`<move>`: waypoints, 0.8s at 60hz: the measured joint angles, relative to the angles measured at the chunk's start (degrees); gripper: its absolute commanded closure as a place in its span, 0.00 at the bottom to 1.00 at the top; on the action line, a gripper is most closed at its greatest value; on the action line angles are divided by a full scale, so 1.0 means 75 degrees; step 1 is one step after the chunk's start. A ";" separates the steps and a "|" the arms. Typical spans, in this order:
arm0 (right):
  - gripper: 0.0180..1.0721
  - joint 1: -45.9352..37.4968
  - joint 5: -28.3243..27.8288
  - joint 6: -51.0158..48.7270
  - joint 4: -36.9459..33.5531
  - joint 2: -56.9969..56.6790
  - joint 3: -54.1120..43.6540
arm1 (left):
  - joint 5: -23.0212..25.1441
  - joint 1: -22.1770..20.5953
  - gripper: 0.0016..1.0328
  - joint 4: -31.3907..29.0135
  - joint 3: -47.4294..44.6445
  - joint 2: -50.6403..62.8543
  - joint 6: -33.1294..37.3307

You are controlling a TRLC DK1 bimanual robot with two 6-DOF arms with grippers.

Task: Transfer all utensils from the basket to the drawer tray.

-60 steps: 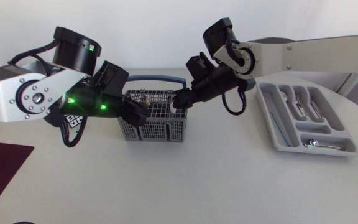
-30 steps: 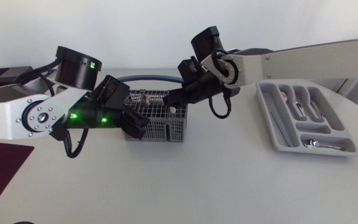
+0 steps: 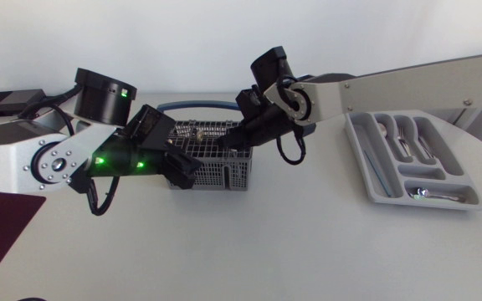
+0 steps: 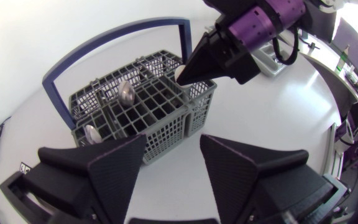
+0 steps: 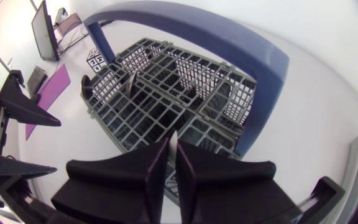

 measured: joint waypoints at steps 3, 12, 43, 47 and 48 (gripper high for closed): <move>0.95 0.0023 0.0003 0.0000 0.0000 0.0000 0.0000 | 0.0000 0.0000 0.41 0.0047 -0.0023 0.0000 0.0000; 0.95 0.0038 0.0006 0.0000 -0.0003 -0.0026 0.0000 | 0.0000 0.0000 0.41 0.0105 -0.0073 0.0000 0.0000; 0.95 0.0038 -0.0332 0.0003 -0.0052 -0.0822 -0.0017 | 0.0000 -0.0003 0.41 0.0111 -0.0096 0.0000 0.0003; 0.95 0.0029 -0.0379 0.0006 -0.0076 -0.0944 -0.0017 | 0.0000 -0.0003 0.41 0.0111 -0.0096 0.0000 0.0003; 0.95 0.0029 -0.0391 0.0012 -0.0090 -0.0970 -0.0017 | 0.0000 -0.0003 0.41 0.0111 -0.0096 0.0000 0.0003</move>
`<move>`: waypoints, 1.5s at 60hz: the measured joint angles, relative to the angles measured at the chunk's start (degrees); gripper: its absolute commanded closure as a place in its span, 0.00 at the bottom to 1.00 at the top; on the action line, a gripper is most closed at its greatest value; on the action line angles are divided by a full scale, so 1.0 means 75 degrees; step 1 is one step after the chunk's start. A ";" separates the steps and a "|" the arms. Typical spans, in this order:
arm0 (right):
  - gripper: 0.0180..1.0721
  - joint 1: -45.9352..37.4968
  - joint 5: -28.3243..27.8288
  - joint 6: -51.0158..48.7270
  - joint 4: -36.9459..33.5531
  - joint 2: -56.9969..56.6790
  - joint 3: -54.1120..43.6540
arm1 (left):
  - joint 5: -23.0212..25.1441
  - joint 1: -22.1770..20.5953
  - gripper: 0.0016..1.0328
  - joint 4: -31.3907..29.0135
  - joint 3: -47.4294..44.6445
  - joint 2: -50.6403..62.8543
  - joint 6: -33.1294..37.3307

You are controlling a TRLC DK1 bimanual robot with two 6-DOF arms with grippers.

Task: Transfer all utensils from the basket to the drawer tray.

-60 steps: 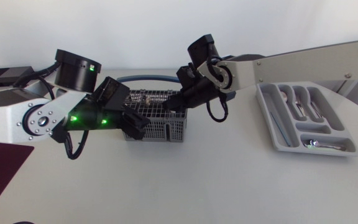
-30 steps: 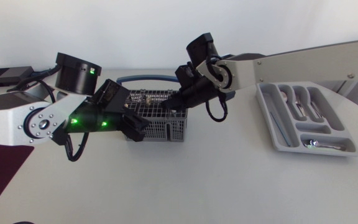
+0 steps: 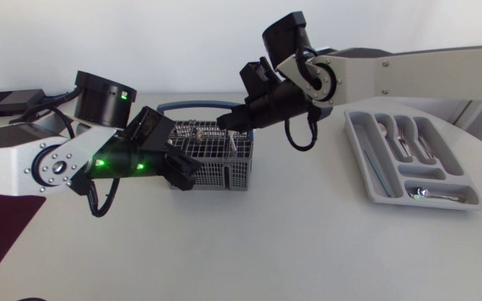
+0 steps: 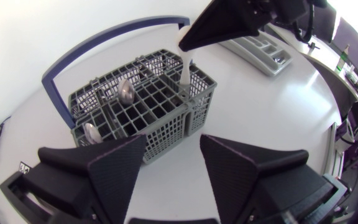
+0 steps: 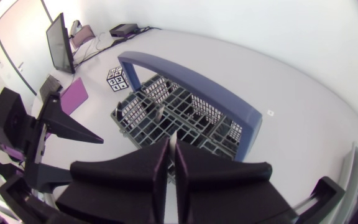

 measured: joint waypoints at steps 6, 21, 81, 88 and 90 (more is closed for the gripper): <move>0.95 -0.0006 -0.0163 0.0047 -0.0099 -0.0224 0.0000 | 0.0000 0.0000 0.41 0.0003 0.0000 0.0000 0.0000; 0.95 -0.0160 -0.0455 0.0187 -0.0178 -0.0729 -0.0020 | 0.0000 0.0000 0.41 0.0035 -0.0041 0.0000 0.0000; 0.95 -0.6347 0.1271 -0.4360 -0.0527 -0.3191 -0.3526 | -0.0093 0.0058 0.41 -0.0799 -0.0055 -0.0586 0.0029; 0.95 -0.6980 0.1428 -0.4966 -0.0044 -0.2806 -0.3628 | -0.0160 0.0073 0.41 -0.0912 -0.0055 -0.0688 0.0032; 0.95 -0.7093 0.1483 -0.5120 0.0102 -0.2702 -0.3672 | -0.0204 0.0073 0.41 -0.0935 -0.0055 -0.0708 0.0032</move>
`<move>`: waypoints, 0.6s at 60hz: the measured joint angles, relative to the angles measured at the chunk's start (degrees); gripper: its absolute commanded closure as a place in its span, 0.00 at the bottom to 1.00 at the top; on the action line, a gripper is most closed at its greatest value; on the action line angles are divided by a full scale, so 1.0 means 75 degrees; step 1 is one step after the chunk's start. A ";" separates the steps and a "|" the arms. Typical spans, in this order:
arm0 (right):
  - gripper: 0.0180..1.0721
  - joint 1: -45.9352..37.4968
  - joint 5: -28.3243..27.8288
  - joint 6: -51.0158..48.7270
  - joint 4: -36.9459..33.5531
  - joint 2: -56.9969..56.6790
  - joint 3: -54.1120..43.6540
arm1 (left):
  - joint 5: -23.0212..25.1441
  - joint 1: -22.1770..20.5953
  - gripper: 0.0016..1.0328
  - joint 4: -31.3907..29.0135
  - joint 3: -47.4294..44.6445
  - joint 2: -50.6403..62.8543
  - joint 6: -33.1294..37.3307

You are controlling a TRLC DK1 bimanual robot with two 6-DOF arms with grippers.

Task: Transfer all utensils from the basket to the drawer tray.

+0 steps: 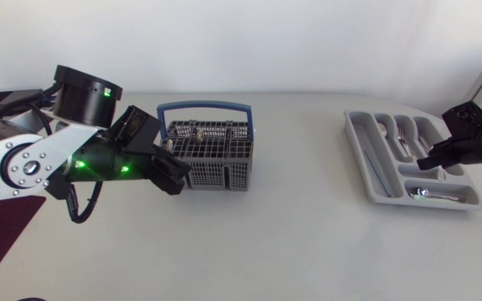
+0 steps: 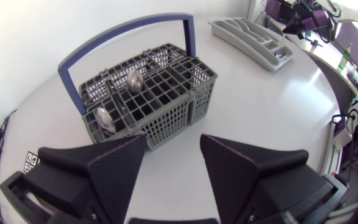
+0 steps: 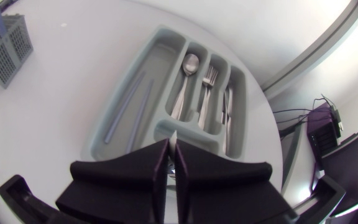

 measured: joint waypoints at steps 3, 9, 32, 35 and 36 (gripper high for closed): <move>0.95 -0.0163 0.0119 -0.0251 0.0367 0.0227 -0.0067 | -0.0026 0.0000 0.41 -0.0035 0.0000 -0.0044 0.0006; 0.95 -0.0455 0.0277 -0.0632 0.0947 0.0714 -0.0140 | -0.0032 0.0038 0.41 -0.0160 0.0000 -0.0163 0.0035; 0.69 -0.0685 0.0976 -0.1134 0.1766 0.1373 -0.0734 | -0.0032 0.0332 0.41 -0.0431 -0.0143 -0.0562 0.0143; 0.59 -0.0650 0.1058 -0.1134 0.1856 0.1370 -0.0801 | -0.0032 0.0382 0.41 -0.0458 -0.0143 -0.0562 0.0146; 0.56 -0.0641 0.1081 -0.1137 0.1886 0.1370 -0.0828 | -0.0035 0.0391 0.41 -0.0463 -0.0143 -0.0565 0.0146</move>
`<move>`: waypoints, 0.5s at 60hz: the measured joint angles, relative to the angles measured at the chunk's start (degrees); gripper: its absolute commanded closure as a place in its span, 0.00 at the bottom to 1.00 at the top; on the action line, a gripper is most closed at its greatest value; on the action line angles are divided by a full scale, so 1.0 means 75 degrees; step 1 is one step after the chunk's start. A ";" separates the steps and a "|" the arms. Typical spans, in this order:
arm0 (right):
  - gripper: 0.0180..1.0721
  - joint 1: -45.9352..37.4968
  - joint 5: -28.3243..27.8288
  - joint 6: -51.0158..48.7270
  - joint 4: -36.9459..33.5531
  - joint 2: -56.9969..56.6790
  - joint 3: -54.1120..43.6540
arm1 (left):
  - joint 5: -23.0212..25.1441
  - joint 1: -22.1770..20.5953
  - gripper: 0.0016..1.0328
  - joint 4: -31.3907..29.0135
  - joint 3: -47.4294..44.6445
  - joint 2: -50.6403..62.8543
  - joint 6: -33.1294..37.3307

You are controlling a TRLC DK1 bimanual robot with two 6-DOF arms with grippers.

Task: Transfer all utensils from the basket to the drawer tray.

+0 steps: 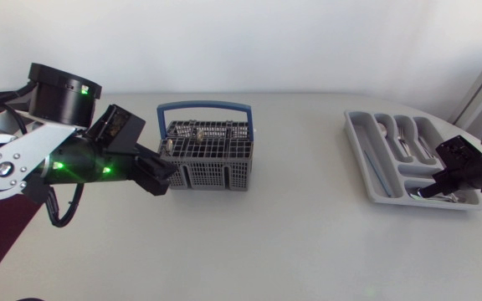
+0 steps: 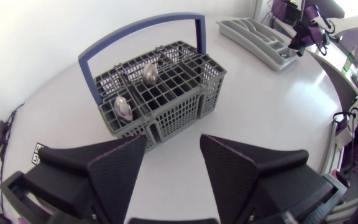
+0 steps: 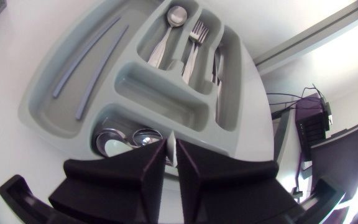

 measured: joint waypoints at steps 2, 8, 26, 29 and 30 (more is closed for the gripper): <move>0.49 0.0044 0.0058 0.0000 0.0052 0.0000 -0.0058 | 0.0003 0.0038 0.41 -0.0003 0.0000 -0.0012 0.0017; 0.26 0.0143 0.0152 -0.0032 0.0076 0.0000 -0.0265 | -0.0003 0.0178 0.41 -0.0023 -0.0009 -0.0096 0.0020; 0.07 0.0443 0.0286 -0.0047 -0.0152 -0.0778 -0.0469 | -0.0017 0.0641 0.41 -0.0160 -0.0015 -0.0291 0.0026; 0.06 0.0507 0.0286 -0.0044 -0.0277 -0.1008 -0.0469 | -0.0020 0.0702 0.41 -0.0189 -0.0015 -0.0297 0.0026; 0.06 0.0548 0.0286 -0.0041 -0.0338 -0.1104 -0.0469 | -0.0020 0.0726 0.41 -0.0192 -0.0015 -0.0300 0.0032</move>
